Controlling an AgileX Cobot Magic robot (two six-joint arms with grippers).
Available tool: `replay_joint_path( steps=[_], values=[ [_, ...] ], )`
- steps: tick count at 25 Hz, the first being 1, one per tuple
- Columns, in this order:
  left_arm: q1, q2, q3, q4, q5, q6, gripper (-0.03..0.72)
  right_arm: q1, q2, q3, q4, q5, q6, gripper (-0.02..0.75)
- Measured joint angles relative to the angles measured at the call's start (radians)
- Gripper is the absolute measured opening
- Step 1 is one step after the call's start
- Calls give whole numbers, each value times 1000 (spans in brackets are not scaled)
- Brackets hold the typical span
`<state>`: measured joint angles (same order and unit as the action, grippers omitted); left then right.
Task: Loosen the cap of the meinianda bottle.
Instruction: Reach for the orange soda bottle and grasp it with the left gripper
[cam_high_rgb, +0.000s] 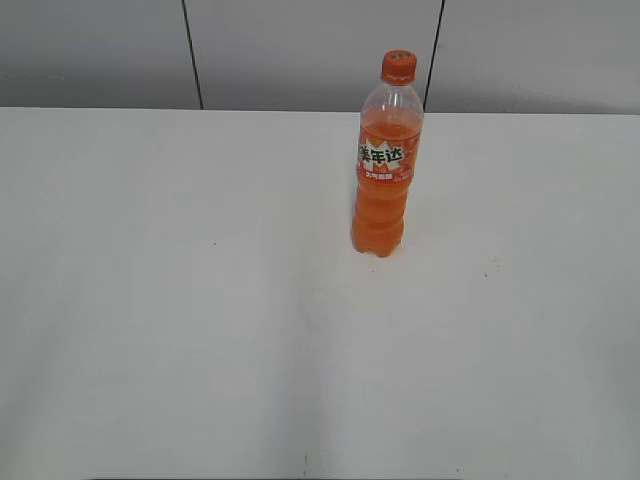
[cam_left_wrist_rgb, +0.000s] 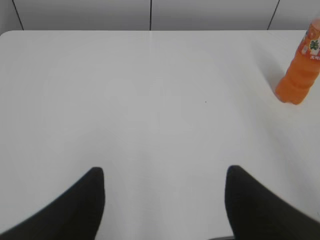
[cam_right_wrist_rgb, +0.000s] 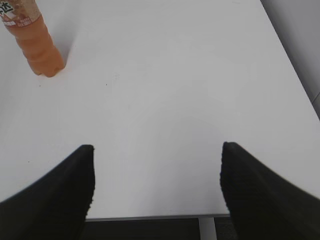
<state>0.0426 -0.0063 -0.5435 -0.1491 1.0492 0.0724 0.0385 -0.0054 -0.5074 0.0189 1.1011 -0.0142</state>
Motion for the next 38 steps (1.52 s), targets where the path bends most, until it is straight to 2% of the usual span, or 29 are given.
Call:
replay_joint_path(
  steps=[9,14,18,27,31,34,38],
  values=[
    [0,96,-69,-1,-307,72,465,0,0,0,0,0,0,586],
    [0,276,-71,0,-477,100,465,0,0,0,0,0,0,586],
    [0,430,-73,0,-671,146,468,0,0,0,0,0,0,586],
    [-1,865,-137,2,-1092,160,469,0,0,0,0,0,0,586],
    [-32,1018,-161,12,-1206,161,469,0,0,0,0,0,0,586],
    [-69,1121,-162,50,-1309,161,469,0,0,0,0,0,0,586],
    [-81,1259,-162,122,-1468,160,469,0,0,0,0,0,1,586]
  ],
)
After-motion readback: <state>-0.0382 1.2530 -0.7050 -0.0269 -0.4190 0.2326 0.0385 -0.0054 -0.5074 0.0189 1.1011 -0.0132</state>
